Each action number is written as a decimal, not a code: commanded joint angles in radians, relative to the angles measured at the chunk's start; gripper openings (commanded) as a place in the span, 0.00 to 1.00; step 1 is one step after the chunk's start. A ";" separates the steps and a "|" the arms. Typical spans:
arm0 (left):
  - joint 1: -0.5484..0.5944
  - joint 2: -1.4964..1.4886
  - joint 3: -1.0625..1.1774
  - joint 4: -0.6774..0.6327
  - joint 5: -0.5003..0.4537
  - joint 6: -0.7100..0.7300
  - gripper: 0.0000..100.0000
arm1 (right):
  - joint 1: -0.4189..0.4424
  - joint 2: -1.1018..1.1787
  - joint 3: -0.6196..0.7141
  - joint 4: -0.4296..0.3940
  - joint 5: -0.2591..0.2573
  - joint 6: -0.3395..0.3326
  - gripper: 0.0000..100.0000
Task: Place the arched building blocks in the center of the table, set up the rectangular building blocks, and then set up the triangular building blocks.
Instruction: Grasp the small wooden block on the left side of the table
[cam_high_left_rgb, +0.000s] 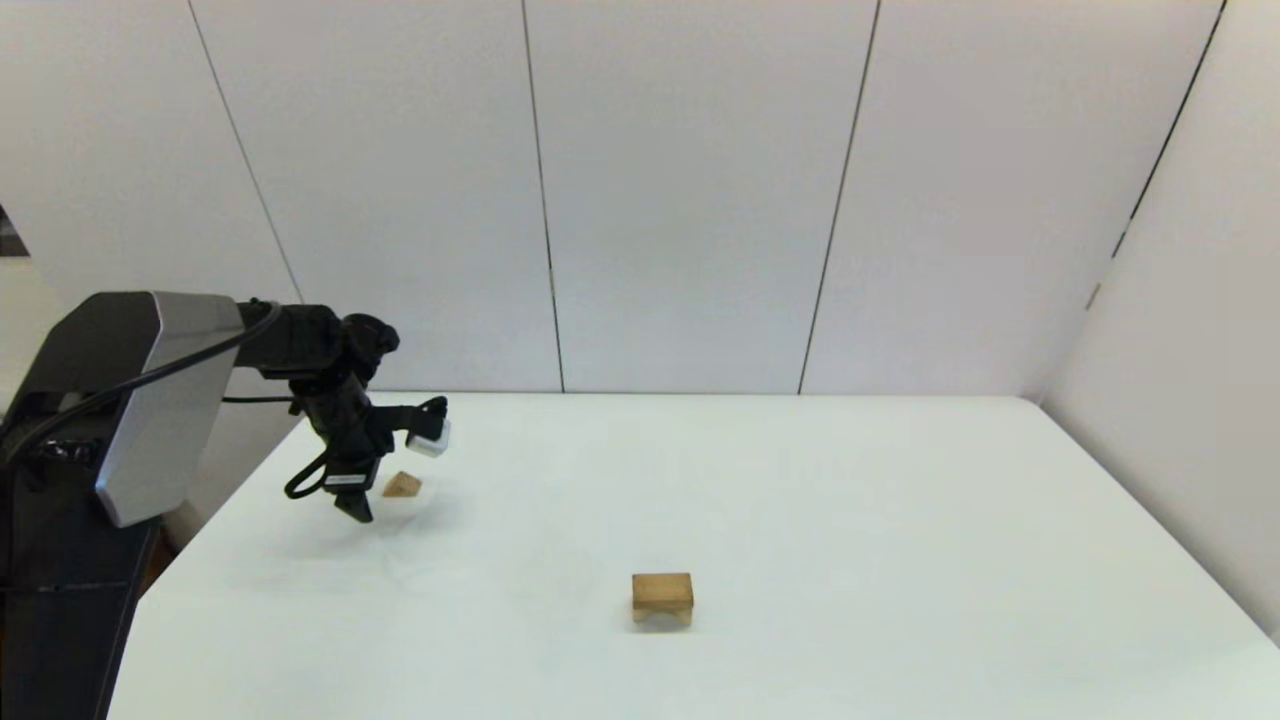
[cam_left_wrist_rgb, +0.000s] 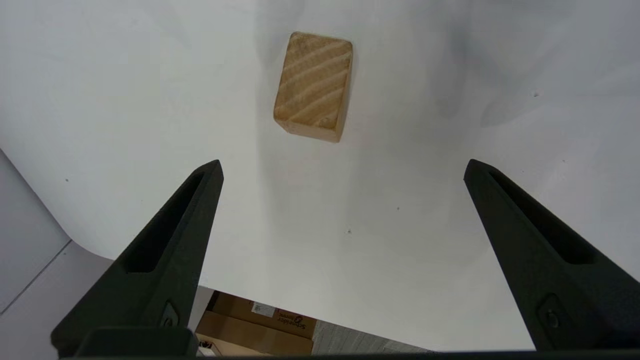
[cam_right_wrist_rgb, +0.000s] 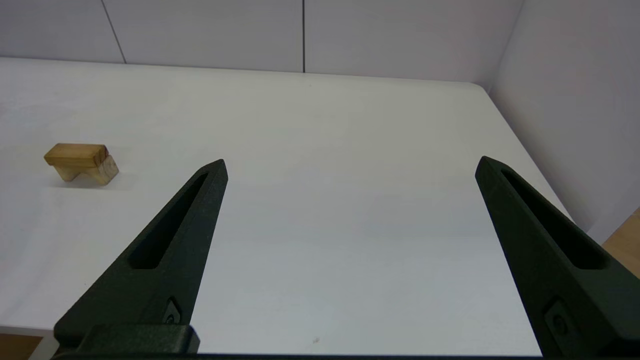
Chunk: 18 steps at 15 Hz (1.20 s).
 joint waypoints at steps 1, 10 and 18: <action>-0.008 0.008 -0.001 -0.020 -0.001 0.001 1.00 | 0.000 0.000 0.002 0.000 0.000 -0.001 1.00; -0.010 0.012 -0.001 -0.101 -0.001 -0.002 1.00 | 0.000 0.000 0.002 0.000 0.000 -0.001 1.00; -0.016 0.031 -0.001 -0.095 0.007 -0.002 1.00 | 0.000 0.000 0.002 0.000 0.000 -0.001 1.00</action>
